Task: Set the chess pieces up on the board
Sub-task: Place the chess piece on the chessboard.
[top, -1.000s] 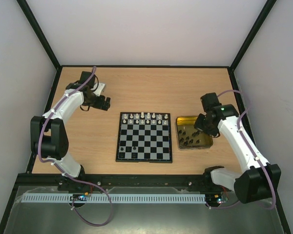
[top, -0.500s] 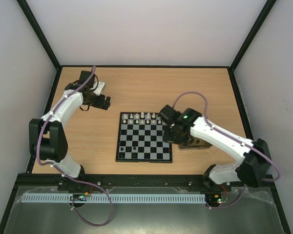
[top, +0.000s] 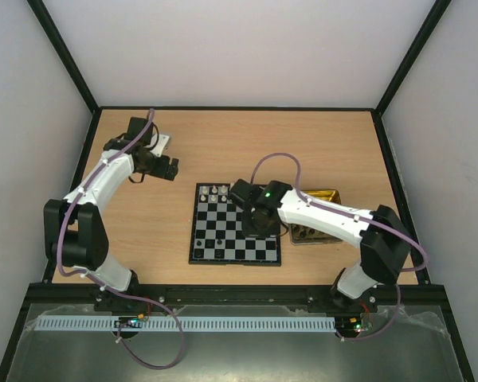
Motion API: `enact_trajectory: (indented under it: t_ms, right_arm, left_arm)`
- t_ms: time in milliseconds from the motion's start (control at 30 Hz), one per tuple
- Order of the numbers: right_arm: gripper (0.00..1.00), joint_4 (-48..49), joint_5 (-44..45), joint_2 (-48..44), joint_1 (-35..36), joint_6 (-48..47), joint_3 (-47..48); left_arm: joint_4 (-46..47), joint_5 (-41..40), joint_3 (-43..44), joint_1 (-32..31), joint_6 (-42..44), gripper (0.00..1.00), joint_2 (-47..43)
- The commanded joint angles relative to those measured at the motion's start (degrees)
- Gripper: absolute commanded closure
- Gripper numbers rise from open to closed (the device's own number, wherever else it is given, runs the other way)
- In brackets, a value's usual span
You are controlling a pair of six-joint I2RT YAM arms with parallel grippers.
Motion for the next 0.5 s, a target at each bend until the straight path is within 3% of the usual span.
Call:
enact_trajectory:
  t_ms: [0, 467]
  right_arm:
    - [0.98, 1.5, 1.4, 3.4, 2.4, -0.3, 1.6]
    - [0.98, -1.0, 1.8, 10.3, 9.6, -1.8, 9.4]
  left_arm:
    - [0.5, -0.7, -1.1, -0.2, -0.1, 0.01, -1.8]
    - [0.6, -0.5, -1.7, -0.2, -0.2, 0.01, -2.4]
